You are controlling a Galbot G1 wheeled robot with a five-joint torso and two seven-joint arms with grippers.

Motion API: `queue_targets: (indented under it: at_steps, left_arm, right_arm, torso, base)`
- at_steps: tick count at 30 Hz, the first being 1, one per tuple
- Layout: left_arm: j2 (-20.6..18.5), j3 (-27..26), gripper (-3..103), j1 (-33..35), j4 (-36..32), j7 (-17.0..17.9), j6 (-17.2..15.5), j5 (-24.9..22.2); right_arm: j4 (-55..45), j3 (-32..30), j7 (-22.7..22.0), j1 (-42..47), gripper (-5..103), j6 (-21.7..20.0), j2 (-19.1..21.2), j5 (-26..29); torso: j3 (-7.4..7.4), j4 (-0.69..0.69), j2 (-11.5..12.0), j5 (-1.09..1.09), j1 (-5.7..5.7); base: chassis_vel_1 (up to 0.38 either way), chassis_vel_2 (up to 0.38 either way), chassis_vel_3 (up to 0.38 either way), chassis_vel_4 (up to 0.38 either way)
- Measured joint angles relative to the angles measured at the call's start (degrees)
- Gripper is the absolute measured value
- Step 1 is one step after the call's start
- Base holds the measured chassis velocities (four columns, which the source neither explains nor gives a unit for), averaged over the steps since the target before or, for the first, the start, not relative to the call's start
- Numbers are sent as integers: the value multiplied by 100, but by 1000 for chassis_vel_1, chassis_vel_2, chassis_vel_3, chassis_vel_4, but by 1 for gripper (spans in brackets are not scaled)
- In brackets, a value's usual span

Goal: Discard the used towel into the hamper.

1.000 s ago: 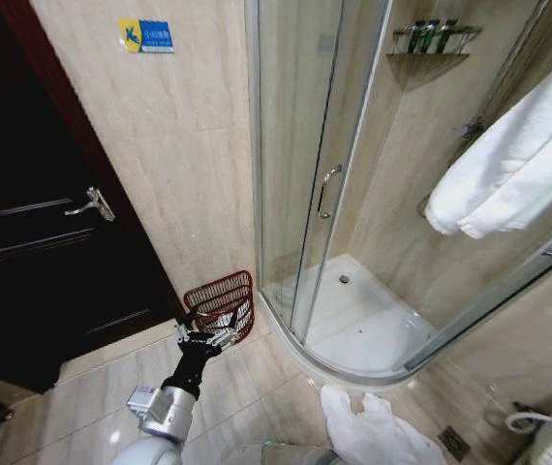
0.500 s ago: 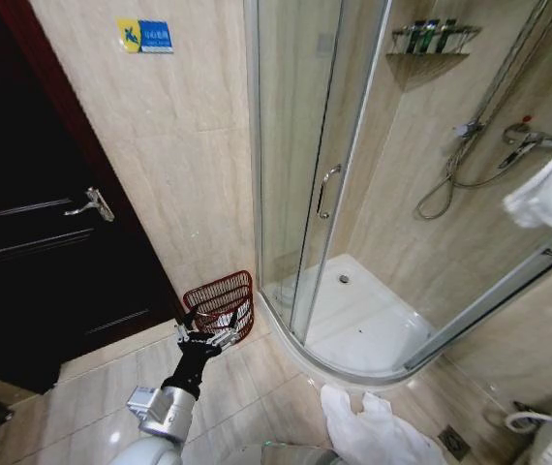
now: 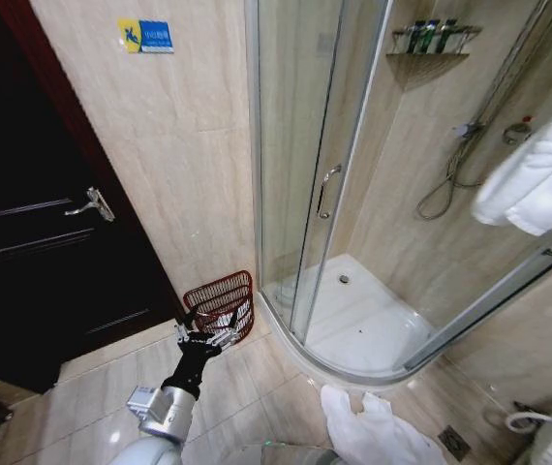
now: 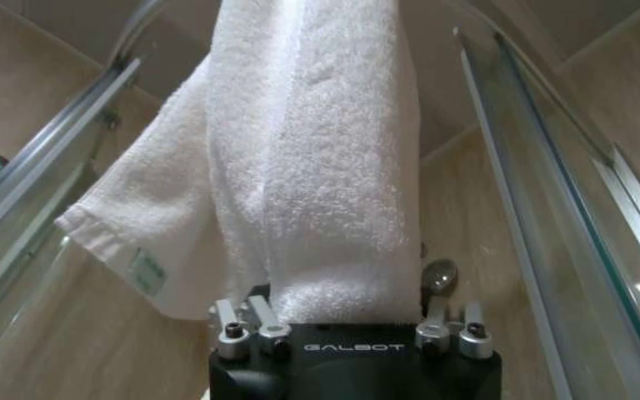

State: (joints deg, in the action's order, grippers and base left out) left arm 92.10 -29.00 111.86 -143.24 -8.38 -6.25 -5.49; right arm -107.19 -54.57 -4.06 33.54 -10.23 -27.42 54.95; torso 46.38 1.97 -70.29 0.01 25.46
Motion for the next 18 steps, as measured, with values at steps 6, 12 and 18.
queue_targets:
  at_steps: [6,12,18]
  left_arm:
    - [0,0,100,0,0,0,0,0]
    - [0,0,100,0,0,0,0,0]
    - [0,0,100,0,0,0,0,0]
  right_arm:
    - [-116,-68,86,90,47,106,23,0]
    - [-252,-157,155,240,25,243,29,58]
    - [-314,-201,214,280,12,360,37,75]
  torso:
    - [0,0,0,0,0]
    - [0,0,0,0,0]
    - [0,0,0,-2,0]
  base:
    - [0,0,0,0]
    - [0,0,0,0]
    - [0,0,0,0]
